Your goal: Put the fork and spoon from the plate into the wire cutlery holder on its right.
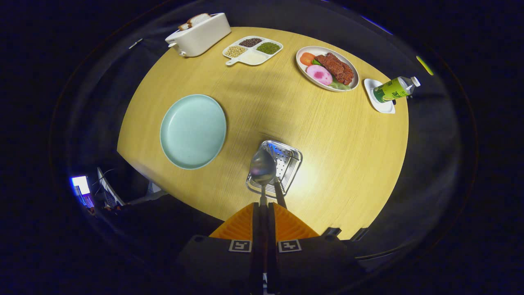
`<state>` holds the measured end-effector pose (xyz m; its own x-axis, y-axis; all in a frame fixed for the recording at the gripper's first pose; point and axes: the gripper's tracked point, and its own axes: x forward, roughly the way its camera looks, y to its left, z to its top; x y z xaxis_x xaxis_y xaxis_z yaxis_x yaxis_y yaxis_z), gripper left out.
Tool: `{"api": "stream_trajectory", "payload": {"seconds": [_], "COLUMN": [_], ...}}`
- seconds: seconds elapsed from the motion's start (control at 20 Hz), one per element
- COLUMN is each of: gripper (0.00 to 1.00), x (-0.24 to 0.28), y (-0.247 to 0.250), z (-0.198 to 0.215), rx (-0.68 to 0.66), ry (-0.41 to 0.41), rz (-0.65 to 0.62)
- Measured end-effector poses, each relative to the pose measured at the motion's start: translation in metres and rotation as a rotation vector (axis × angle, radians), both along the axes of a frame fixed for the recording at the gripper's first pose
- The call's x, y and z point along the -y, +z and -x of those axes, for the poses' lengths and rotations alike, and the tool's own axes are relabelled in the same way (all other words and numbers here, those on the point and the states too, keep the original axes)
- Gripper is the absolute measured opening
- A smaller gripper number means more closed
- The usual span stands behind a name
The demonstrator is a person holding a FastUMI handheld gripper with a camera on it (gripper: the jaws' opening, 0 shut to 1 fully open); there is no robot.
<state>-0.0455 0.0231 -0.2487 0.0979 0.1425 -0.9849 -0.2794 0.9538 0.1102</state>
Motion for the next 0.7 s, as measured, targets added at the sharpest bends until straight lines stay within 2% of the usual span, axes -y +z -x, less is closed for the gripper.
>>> {"api": "stream_trajectory", "payload": {"seconds": [0.2, 0.5, 0.65, 0.7], "gripper": [0.09, 0.09, 0.09, 0.14], "x": [0.006, 0.001, -0.002, -0.003], "y": [-0.006, -0.039, -0.046, -0.047], "z": [-0.007, -0.001, -0.012, -0.012], "rx": [-0.009, -0.115, -0.106, -0.097], "ry": [0.002, 0.021, -0.008, -0.018], "rz": [0.011, 0.042, 0.047, 0.043]}}
